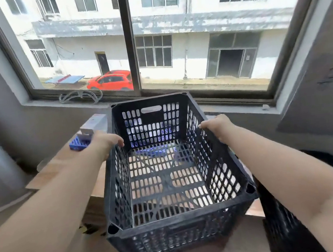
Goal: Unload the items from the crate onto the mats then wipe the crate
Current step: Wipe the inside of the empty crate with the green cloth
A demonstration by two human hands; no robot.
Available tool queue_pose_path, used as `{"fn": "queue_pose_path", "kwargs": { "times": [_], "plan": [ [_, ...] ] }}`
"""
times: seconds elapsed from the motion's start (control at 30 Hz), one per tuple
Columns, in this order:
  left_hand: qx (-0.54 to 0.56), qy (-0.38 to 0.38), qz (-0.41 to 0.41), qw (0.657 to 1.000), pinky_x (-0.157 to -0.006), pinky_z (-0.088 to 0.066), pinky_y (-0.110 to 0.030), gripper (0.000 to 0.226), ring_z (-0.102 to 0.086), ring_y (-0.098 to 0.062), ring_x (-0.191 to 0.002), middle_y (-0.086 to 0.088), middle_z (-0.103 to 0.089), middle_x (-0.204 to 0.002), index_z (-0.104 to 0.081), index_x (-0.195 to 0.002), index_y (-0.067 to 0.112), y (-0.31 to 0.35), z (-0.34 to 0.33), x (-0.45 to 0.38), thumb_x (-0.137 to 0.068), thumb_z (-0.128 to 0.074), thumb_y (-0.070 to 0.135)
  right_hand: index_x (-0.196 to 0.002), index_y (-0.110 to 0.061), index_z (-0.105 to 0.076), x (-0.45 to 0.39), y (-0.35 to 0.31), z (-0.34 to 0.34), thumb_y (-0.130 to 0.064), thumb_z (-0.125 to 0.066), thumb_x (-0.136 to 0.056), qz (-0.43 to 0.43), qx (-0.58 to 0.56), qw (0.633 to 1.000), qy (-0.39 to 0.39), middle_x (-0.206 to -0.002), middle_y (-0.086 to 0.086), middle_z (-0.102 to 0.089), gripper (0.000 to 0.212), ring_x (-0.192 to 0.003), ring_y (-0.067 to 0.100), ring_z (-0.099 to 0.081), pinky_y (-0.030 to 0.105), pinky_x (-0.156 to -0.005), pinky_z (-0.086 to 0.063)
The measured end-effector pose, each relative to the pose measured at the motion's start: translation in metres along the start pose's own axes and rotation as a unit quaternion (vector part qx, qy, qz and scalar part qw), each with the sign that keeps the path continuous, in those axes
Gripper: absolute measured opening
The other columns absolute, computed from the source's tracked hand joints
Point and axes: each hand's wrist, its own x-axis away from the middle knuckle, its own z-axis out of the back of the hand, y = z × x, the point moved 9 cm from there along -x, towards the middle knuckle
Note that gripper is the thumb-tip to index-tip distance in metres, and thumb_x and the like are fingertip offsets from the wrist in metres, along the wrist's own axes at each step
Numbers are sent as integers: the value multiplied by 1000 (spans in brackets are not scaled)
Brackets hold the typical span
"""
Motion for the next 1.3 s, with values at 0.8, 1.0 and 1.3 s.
{"fn": "queue_pose_path", "kwargs": {
  "times": [0.8, 1.0, 1.3],
  "plan": [
    [-37, -288, -165, 943, -92, -54, -47, 51, -56, -34, -109, -16, -55, -118, -52, -117, -2, 204, -372, 221, -72, -76, 1, -129, 2, -54, 124, 233, 422, -16, -73, -82, -154, -141, 943, 259, -146, 17, -44, 54, -135, 32, -40, 41, -108, -33],
    [-27, -326, -153, 933, -77, -55, -39, 45, -60, -33, -95, -18, -59, -109, -57, -113, -4, 234, -482, 283, -71, -72, -1, -134, 2, -49, 114, 286, 520, -20, -72, -81, -148, -135, 941, 273, -146, 15, -44, 62, -134, 31, -40, 41, -107, -32],
    [-43, -360, -88, 928, -72, -43, -35, 30, -49, -26, -84, -9, -47, -96, -59, -106, 2, 245, -625, 307, -78, -69, 1, -131, 1, -52, 53, 369, 608, -17, -72, -82, -207, -132, 926, 286, -141, 13, -48, 55, -128, 31, -45, 42, -103, -35]
  ]
}}
